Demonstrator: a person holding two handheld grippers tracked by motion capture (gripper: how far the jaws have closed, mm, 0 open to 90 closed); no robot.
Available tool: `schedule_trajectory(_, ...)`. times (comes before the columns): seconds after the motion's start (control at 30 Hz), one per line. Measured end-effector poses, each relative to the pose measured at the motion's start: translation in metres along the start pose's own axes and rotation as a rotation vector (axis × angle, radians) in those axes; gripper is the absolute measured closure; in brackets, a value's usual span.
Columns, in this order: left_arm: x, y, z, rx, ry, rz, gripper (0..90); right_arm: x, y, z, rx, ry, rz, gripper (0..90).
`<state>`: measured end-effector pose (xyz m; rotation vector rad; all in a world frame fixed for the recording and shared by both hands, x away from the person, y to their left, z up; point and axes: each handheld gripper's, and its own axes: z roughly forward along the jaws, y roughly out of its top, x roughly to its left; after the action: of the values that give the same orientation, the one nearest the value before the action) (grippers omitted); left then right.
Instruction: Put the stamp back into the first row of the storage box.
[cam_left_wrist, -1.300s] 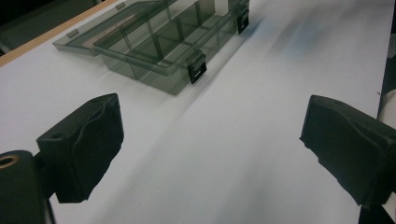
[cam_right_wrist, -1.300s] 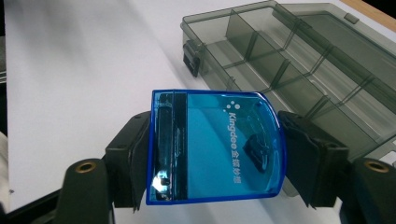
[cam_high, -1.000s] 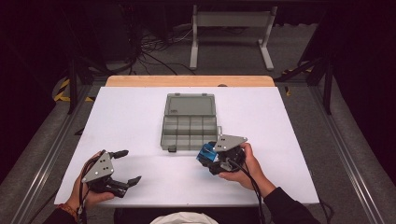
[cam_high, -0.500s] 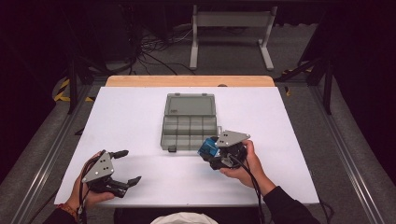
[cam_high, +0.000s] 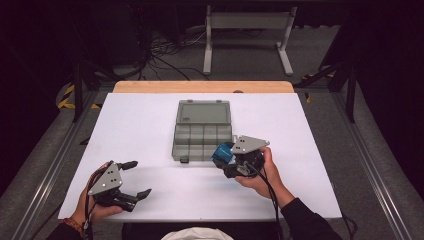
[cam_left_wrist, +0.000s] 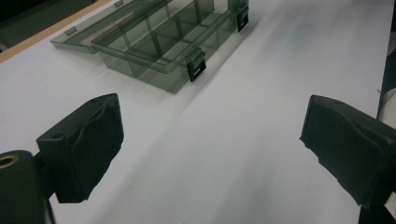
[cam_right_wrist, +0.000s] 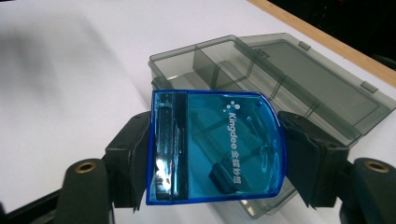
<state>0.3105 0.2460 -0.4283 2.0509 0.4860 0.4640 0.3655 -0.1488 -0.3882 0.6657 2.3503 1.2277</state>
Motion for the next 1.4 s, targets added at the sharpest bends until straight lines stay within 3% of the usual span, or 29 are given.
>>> schedule_trajectory(0.53,0.0,0.0,0.001,0.006,-0.001,0.004,6.5,-0.003,0.014,0.013,0.002,-0.095,0.047,31.7)
schedule_trajectory(0.93,0.0,0.0,0.0,0.002,0.0,0.001,6.5,-0.005,0.022,0.03,0.016,-0.121,0.088,31.7)
schedule_trajectory(1.17,-0.002,0.001,0.0,0.007,-0.002,0.024,6.5,-0.007,0.026,0.037,0.012,-0.119,0.11,31.7)
schedule_trajectory(1.4,-0.002,0.001,0.0,0.01,-0.003,0.01,6.6,-0.013,0.03,0.044,0.011,-0.143,0.145,31.7)
